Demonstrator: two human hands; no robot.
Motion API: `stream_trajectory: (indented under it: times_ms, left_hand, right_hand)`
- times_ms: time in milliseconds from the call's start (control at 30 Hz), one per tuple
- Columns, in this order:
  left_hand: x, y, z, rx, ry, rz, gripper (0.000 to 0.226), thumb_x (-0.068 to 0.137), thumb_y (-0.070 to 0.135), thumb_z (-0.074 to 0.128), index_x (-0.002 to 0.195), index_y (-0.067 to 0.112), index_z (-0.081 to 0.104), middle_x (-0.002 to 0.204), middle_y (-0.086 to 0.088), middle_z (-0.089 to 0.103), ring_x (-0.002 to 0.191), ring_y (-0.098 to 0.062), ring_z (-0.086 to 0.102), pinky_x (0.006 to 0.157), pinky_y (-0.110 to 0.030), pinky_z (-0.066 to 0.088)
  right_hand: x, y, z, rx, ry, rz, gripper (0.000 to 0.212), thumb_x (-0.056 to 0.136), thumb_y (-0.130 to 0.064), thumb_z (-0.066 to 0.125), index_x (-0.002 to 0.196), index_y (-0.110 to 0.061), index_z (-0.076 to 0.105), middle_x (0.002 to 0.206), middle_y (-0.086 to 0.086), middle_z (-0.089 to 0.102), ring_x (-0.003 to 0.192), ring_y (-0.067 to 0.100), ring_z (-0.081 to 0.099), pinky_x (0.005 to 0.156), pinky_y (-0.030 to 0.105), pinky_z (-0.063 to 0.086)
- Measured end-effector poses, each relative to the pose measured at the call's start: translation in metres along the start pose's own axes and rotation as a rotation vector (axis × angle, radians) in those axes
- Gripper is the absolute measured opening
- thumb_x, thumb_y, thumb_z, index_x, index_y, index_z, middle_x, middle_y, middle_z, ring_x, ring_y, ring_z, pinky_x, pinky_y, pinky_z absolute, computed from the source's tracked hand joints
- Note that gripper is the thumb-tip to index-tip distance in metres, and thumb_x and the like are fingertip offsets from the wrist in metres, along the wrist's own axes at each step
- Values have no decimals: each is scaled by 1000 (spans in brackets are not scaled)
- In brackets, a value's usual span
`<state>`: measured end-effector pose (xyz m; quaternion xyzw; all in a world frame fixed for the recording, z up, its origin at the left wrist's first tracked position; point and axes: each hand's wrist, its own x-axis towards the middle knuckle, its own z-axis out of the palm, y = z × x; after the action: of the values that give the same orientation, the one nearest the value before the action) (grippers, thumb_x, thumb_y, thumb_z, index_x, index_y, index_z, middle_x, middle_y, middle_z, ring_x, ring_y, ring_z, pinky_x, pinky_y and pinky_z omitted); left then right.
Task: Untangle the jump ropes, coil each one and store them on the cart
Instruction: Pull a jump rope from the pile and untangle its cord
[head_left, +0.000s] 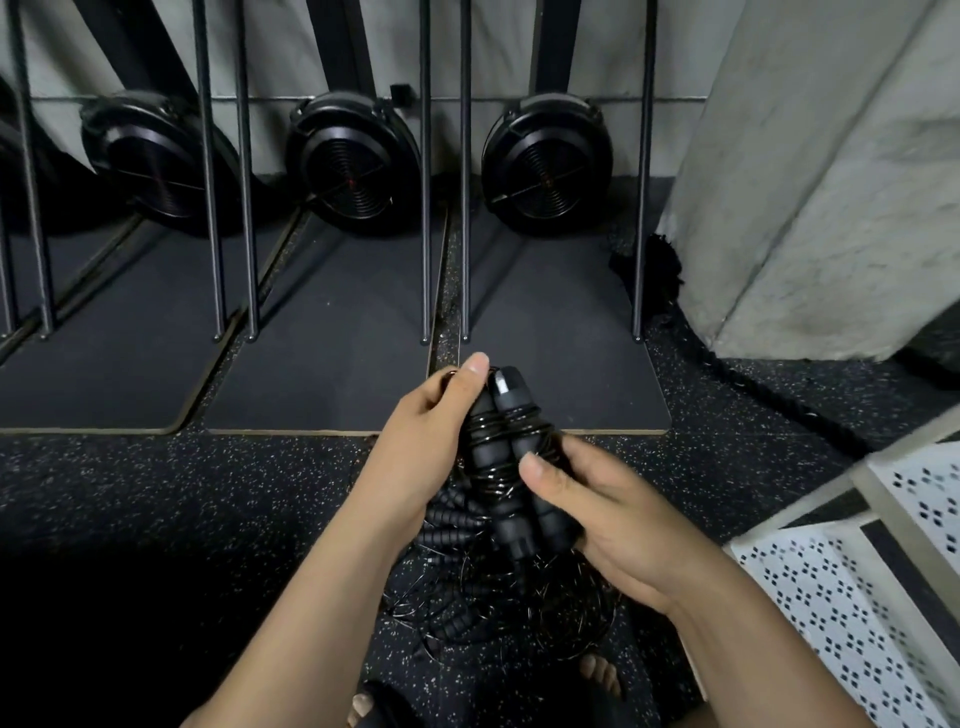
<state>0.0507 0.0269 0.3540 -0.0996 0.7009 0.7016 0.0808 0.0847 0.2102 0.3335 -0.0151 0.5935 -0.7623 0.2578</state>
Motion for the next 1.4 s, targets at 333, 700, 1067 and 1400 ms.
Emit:
stream_trajectory:
  times_ms: [333,700,1067,1400]
  left_hand:
    - [-56,75,48,106,-236,1,54,93,82,54,109,34,73,110,5,81,109,-19,77,109,-51,53]
    - [-124,194,144,50,-517,190,62,98,75,54,150,41,51,154,21,54,139,-3,51,125,-33,32]
    - [-170,227,213,45,-530,569,28,102,33,71,130,29,68,101,9,78,94,-6,75,86,-30,61]
    - [-141,248,287,119,-480,520,42,95,42,80,127,26,59,104,-1,75,81,-2,74,82,-32,58]
  right_hand:
    - [-97,-61,6,-301,143,-161,48,98,-29,74,142,-25,56,135,-15,72,128,3,66,105,23,50]
    - [-220,-182,-15,-238,343,-276,60,81,5,84,136,-7,62,127,14,77,122,29,73,113,51,52]
    - [-309,-287,-46,-192,532,-429,58,84,3,81,136,-7,59,124,13,78,114,28,76,99,45,62]
    - [-320,-323,-120,-157,671,-299,42,96,-34,78,130,-10,70,127,16,76,116,34,75,105,54,58]
